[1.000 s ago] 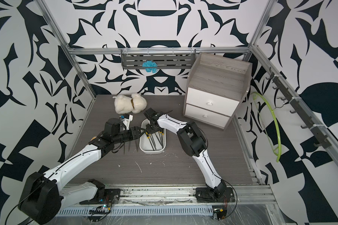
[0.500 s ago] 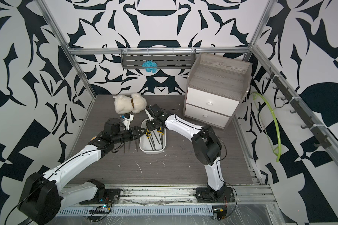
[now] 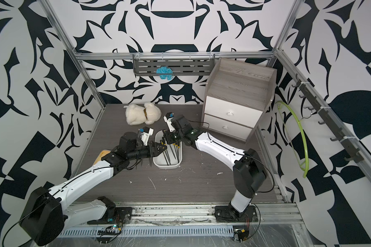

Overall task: Take the file tool out of the storage box
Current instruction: Pick up the file tool from the storage box.

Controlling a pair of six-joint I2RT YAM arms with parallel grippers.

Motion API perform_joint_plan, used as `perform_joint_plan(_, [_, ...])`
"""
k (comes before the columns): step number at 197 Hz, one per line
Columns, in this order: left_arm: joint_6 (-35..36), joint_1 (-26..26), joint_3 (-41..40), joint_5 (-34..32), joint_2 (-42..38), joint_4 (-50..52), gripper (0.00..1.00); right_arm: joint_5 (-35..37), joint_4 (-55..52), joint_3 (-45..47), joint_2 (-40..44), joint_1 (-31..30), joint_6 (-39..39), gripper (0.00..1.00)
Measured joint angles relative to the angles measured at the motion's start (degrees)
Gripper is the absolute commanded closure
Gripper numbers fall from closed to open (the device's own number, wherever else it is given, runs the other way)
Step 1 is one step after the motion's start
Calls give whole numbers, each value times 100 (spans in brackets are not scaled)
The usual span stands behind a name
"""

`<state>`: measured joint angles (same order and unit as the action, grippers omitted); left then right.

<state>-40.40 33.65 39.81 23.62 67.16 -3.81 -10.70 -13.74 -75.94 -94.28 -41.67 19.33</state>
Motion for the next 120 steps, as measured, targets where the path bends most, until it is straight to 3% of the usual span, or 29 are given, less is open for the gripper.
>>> perform_joint_plan(63, [103,461,70,7,461,-367,44,-684,994,927,1062,361,490,100])
perform_joint_plan(90, [251,907,247,-153,730,-365,44,-1016,1471,1084,1143,343,863,100])
perform_joint_plan(120, [273,1038,251,-363,732,-391,45,-1088,1574,1169,1145,382,1071,100])
